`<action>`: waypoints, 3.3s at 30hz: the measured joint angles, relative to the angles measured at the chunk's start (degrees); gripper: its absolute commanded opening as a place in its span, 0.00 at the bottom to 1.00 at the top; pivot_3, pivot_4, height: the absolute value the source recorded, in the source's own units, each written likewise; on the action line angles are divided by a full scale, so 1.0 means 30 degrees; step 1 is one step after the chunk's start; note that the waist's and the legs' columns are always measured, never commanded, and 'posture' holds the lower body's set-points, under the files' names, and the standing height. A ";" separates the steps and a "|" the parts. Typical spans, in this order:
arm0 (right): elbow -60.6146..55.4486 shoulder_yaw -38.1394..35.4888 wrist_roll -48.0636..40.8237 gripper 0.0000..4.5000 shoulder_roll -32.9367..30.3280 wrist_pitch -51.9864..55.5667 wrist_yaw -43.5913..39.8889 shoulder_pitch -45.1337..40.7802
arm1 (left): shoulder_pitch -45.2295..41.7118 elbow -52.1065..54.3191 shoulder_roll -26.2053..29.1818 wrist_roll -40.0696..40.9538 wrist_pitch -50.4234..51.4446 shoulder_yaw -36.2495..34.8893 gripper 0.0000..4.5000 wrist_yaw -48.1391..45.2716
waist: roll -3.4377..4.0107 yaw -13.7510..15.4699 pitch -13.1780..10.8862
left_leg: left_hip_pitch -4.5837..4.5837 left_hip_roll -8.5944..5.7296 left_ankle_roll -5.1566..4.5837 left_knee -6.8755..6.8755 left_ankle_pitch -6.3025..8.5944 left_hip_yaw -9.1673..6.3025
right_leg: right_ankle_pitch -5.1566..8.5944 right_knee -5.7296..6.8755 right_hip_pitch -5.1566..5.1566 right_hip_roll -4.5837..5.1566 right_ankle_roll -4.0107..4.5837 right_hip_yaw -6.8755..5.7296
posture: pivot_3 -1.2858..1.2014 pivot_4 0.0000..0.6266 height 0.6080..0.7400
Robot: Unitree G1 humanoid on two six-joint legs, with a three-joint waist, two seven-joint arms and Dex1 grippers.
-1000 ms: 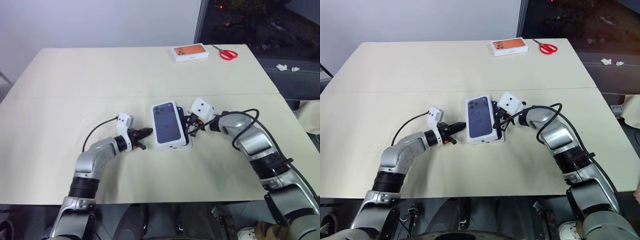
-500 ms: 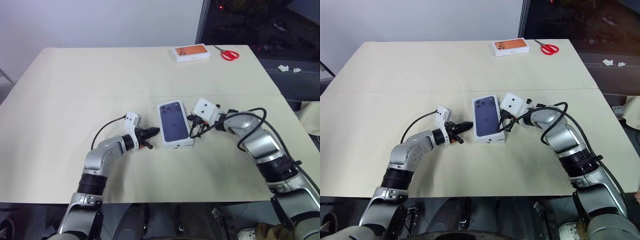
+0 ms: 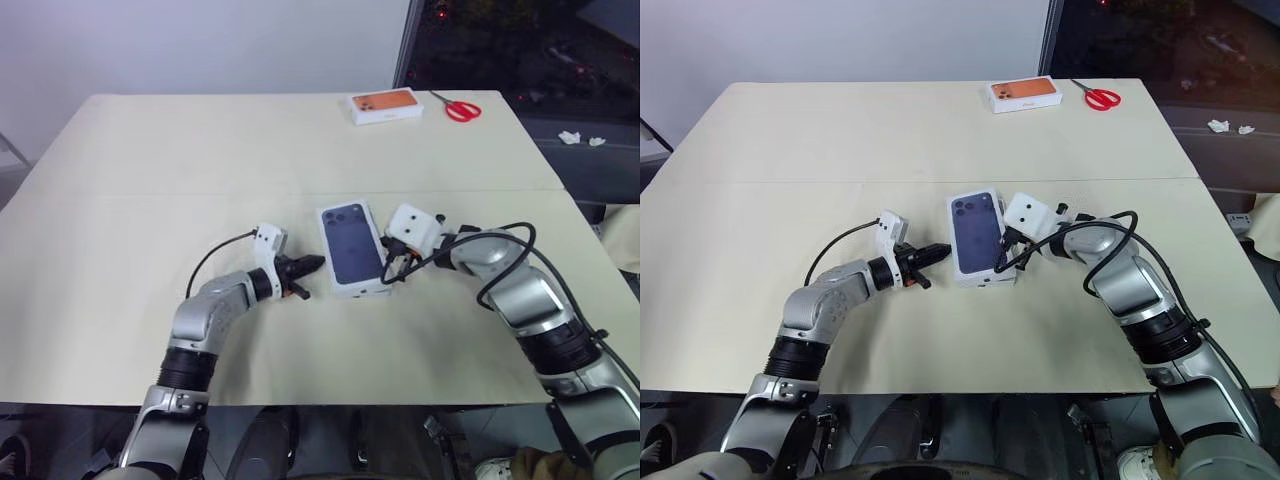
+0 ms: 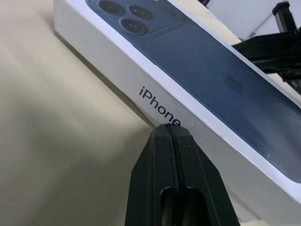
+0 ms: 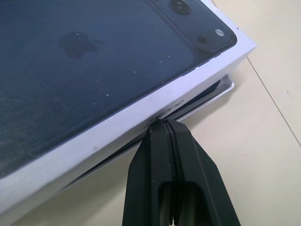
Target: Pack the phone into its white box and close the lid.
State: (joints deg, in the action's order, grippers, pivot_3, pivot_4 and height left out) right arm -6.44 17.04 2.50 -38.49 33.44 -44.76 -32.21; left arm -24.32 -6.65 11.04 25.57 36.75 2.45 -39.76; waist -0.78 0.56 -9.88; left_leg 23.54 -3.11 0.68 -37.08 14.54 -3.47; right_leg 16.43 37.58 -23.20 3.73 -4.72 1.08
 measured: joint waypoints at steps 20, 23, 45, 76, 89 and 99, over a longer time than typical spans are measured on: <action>-0.1102 -0.0275 0.0948 0.00 -0.0168 0.0965 -0.0332 0.0347 | -0.0002 0.0502 -0.0375 -0.0244 0.0141 0.0189 0.00 0.0211 | -0.0001 0.0017 0.0000 | 0.0000 0.0000 0.0004 -0.0003 -0.0002 0.0000 | 0.0000 0.0000 0.0000 -0.0006 0.0000 0.0001 | 0.52 0.24 1.00; -0.1233 -0.0374 0.0995 0.00 -0.0243 0.1047 -0.0322 0.0662 | -0.0002 0.0501 -0.0593 -0.0395 0.0143 0.0241 0.00 0.0330 | -0.0001 0.0030 0.0000 | 0.0000 0.0001 0.0004 -0.0004 -0.0002 0.0001 | 0.0000 0.0000 0.0001 -0.0006 0.0000 0.0001 | 0.52 0.24 1.00; -0.0693 0.0340 0.2670 0.00 -0.0263 0.0663 0.0158 0.1495 | -0.0060 0.0347 -0.0958 -0.0457 -0.0057 0.0400 0.00 0.0406 | -0.0002 0.0039 0.0001 | 0.0000 0.0000 0.0107 -0.0014 -0.0062 0.0002 | 0.0000 0.0006 0.0005 -0.0009 0.0000 -0.0001 | 0.52 0.24 1.00; 0.2587 -0.1655 0.0742 0.00 0.2101 -0.0647 0.0521 -0.0485 | -0.3968 -0.4021 -0.1336 -0.2337 -0.2727 0.1333 0.00 0.0376 | -0.0015 0.0000 0.0014 | -0.0009 -0.0007 0.0132 -0.0024 -0.0081 0.0017 | -0.0001 0.0056 -0.0012 -0.0029 -0.0002 0.0004 | 0.52 0.24 1.00; 0.0633 -0.1507 0.0319 0.00 0.1949 0.0171 0.0033 0.1493 | -0.2535 -0.2954 -0.0240 -0.3187 -0.2853 0.1863 0.00 -0.0337 | -0.0007 -0.0371 0.0292 | -0.0431 0.0022 -0.0049 0.0043 0.0037 -0.0027 | 0.0018 -0.0119 0.0494 -0.0033 -0.0016 -0.0026 | 0.52 0.24 1.00; -0.0120 -0.4247 -0.4705 0.67 0.2516 0.3744 -0.1829 0.0323 | -0.1913 -0.0502 0.3657 -0.0788 -0.1194 -0.1634 0.64 -0.1560 | 0.0003 -0.0468 0.0238 | -0.0022 0.0023 0.0024 0.0001 -0.0010 -0.0009 | 0.0013 0.0078 -0.0036 -0.0032 -0.0016 0.0031 | 0.52 0.24 1.00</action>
State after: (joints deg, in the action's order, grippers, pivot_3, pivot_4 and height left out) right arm -6.80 4.30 -11.62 -30.94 44.67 -50.25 -31.25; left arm -30.05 -8.15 22.01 23.21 33.17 -2.45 -44.44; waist -0.78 -0.84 -9.16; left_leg 23.47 -3.04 0.75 -37.08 14.51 -3.49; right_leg 16.47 37.82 -23.30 3.64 -4.77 1.18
